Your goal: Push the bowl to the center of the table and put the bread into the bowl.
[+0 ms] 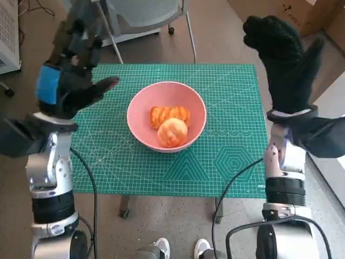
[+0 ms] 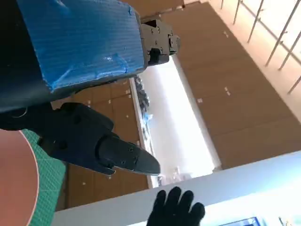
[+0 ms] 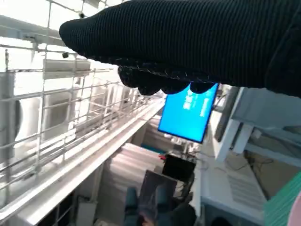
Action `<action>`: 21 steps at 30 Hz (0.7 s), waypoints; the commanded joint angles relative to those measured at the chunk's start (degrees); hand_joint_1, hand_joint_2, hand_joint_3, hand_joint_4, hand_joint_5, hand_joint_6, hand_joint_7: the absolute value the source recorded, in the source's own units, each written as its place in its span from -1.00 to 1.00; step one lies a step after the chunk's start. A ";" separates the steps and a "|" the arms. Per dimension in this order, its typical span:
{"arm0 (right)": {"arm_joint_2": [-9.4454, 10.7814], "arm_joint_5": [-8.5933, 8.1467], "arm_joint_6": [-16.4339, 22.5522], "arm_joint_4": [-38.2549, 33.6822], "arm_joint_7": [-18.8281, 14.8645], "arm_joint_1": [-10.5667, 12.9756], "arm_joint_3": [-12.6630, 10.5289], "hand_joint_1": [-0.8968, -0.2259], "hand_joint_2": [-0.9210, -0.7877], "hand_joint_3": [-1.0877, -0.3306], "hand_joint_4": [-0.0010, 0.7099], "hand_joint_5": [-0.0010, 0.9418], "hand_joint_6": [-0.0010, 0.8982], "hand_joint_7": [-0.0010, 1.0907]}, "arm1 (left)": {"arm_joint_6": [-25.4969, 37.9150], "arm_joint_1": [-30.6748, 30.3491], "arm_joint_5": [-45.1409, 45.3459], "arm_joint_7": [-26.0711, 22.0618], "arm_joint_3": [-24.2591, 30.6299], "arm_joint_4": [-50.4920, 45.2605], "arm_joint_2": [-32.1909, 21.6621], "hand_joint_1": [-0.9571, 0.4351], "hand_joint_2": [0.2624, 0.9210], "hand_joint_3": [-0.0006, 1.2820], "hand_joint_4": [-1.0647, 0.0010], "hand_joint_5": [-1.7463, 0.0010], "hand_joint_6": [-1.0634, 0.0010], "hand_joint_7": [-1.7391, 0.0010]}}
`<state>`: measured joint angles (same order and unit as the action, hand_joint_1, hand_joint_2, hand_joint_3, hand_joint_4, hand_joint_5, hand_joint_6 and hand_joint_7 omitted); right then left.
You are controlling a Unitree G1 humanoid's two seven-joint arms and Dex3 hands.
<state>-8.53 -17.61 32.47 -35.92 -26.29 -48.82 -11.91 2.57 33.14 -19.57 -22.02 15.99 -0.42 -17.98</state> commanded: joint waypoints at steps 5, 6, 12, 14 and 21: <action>0.32 0.61 -1.93 -0.29 1.05 -0.14 1.00 -0.19 -1.00 0.40 -0.27 -1.00 -0.03 -0.99 | -0.70 -1.44 -2.91 -0.12 0.54 -2.17 0.22 -0.67 1.00 -0.88 1.00 1.00 0.79 0.94; 0.27 0.60 -2.08 -0.17 1.12 -0.13 1.03 -0.19 -1.00 0.40 -0.27 -1.00 -0.03 -0.99 | -0.72 -1.45 -3.17 -0.23 0.59 -2.02 0.21 -0.67 1.00 -0.88 1.00 1.00 0.80 0.94; 0.08 0.67 -2.94 0.63 1.44 -0.01 1.24 -0.19 -1.00 0.40 -0.28 -1.00 -0.05 -0.99 | -0.34 -1.81 -4.71 -0.71 0.74 -2.23 0.11 -0.63 1.00 -0.88 1.00 1.00 0.81 0.94; 0.04 0.56 -3.39 1.10 1.46 0.16 1.27 -0.19 -1.00 0.39 -0.29 -1.00 -0.05 -0.99 | 0.15 -1.93 -5.15 -0.70 0.67 -2.58 0.09 -0.63 1.00 -0.88 1.00 1.00 0.81 0.94; -0.10 0.60 -4.06 1.80 1.48 0.45 1.29 -0.20 -1.00 0.39 -0.31 -1.00 -0.07 -1.00 | 1.46 -2.72 -6.31 -0.63 0.28 -4.12 -0.09 -0.64 1.00 -0.87 1.00 1.00 0.82 0.93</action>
<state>-8.53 -17.57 29.38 -34.26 -25.19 -48.95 -10.90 3.25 31.03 -24.90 -22.49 16.41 -2.95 -17.80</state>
